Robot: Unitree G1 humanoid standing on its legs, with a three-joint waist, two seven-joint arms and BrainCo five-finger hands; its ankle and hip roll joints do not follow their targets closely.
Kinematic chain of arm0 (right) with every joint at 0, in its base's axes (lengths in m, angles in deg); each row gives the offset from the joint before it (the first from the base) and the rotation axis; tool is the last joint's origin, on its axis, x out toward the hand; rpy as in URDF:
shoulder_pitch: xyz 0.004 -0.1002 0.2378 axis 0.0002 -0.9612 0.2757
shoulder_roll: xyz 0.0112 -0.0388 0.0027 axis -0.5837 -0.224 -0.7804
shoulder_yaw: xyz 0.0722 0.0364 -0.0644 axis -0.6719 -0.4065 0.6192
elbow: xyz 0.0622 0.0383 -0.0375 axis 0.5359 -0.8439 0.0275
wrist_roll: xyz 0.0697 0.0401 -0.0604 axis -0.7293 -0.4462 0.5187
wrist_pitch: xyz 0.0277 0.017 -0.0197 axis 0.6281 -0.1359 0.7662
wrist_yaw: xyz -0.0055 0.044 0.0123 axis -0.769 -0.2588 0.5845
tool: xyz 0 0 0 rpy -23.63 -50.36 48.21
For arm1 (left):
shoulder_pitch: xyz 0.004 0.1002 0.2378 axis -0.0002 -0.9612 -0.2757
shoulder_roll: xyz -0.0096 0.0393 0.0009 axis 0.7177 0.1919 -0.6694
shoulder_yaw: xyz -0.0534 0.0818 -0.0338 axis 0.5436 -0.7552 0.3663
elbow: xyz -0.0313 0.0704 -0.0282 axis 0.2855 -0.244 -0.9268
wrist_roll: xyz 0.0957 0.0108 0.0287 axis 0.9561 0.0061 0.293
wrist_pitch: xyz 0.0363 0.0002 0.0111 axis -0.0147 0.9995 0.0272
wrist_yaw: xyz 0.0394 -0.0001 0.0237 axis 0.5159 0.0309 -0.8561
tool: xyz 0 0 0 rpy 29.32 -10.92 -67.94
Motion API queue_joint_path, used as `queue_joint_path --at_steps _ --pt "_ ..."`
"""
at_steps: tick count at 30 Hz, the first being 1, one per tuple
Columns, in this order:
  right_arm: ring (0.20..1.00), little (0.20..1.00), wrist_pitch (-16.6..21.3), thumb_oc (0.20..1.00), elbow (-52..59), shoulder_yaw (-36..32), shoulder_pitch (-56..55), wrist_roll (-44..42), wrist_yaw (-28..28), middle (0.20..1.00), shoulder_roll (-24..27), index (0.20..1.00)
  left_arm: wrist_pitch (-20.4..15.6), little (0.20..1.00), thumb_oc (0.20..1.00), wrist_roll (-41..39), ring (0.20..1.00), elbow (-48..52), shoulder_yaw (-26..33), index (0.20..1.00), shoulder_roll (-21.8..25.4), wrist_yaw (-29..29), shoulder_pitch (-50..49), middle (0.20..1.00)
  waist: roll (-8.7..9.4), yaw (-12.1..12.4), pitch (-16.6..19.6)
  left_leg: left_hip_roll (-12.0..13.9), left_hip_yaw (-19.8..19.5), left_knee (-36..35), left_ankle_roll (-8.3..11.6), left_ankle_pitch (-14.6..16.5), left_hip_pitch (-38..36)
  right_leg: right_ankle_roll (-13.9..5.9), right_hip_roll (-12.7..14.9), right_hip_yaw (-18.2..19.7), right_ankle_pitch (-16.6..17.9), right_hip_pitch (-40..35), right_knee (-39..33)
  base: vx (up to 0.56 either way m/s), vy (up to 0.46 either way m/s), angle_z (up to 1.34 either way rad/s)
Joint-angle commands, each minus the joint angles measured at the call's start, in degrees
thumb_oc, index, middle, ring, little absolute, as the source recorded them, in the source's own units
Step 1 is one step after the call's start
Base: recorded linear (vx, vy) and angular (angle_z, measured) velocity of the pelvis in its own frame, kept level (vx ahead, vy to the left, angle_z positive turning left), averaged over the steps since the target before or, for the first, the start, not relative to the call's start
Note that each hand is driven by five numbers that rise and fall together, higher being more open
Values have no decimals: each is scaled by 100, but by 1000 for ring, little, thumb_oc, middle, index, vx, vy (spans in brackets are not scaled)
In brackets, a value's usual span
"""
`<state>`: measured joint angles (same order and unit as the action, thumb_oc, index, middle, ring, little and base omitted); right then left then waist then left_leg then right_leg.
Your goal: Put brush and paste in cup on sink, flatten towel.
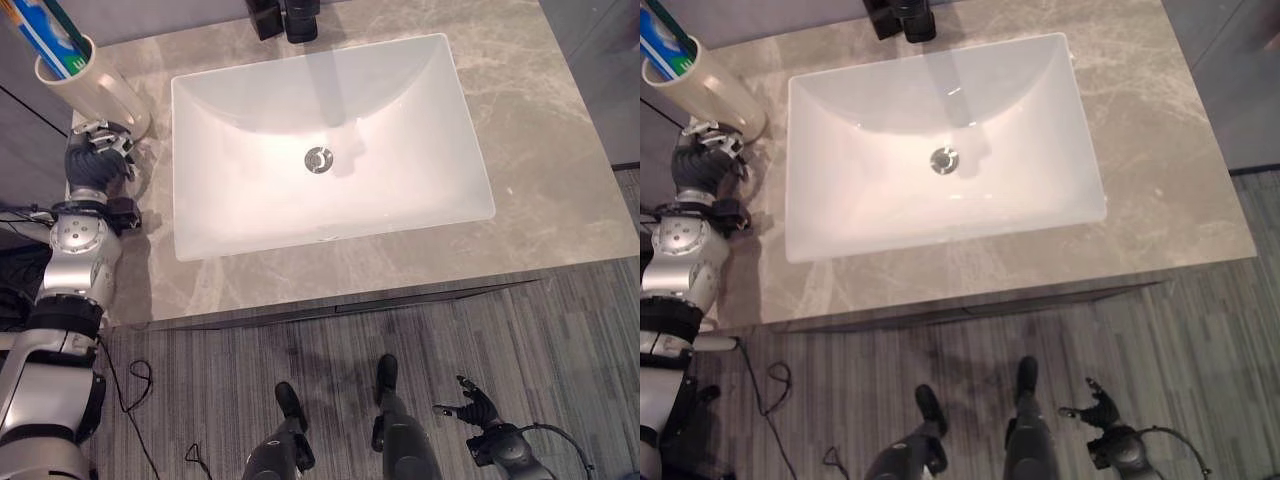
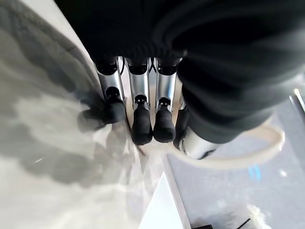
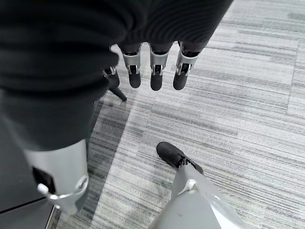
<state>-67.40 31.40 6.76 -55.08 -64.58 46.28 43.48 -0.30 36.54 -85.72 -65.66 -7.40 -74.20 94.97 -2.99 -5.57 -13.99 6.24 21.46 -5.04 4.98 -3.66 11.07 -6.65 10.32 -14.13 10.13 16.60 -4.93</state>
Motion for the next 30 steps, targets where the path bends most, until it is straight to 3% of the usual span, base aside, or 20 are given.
queue_joint_path --at_steps 1,6,13,18,24,27,30 --pt "1000 1000 141 1000 152 121 174 -254 15 1000 133 1000 -121 200 200 104 200 -487 -2 200 462 -118 550 200 -63 -124 10 371 -497 4 328 -646 511 -835 660 -62 214 -502 -7 0 0 0" --pt "1000 1000 187 1000 233 288 198 -327 55 1000 66 1000 -66 200 200 160 200 -1104 -236 200 485 -145 1212 200 47 -188 -39 395 -508 4 328 -652 643 -835 632 -25 294 -360 -7 -7 16 -10" --pt "1000 1000 190 1000 219 317 161 -347 16 1000 -62 1000 -198 200 200 62 200 -573 -109 200 208 -242 914 200 116 -145 -29 372 -615 4 296 -630 621 -835 632 -152 250 -505 -7 5 1 0" --pt "1000 1000 139 1000 231 178 24 -253 -61 1000 -242 1000 -578 200 200 264 200 1542 515 200 -259 -460 -742 200 215 26 47 287 -733 4 183 -479 282 -828 687 -348 120 -951 133 49 17 5" --pt "1000 1000 30 1000 -6 -193 -238 -57 -6 1000 -497 1000 -745 200 200 365 200 3602 1539 200 -908 26 -3270 200 427 300 319 89 -793 4 -21 -188 -397 -812 798 -418 -51 -1465 652 76 83 17" --pt "1000 1000 3 1000 -135 -329 -382 32 86 1000 -571 1000 -736 200 200 460 200 4128 1794 200 -1199 260 -4046 200 559 390 542 -50 -861 4 -142 -36 -685 -835 870 -437 77 -1670 938 92 136 25" --pt "1000 1000 -16 1000 -225 -556 -501 74 169 1000 -611 1000 -711 200 200 798 200 4769 2117 200 -1409 513 -4969 200 659 492 698 -318 -929 82 -362 197 -959 -835 1100 -373 538 -1727 1568 46 241 35"
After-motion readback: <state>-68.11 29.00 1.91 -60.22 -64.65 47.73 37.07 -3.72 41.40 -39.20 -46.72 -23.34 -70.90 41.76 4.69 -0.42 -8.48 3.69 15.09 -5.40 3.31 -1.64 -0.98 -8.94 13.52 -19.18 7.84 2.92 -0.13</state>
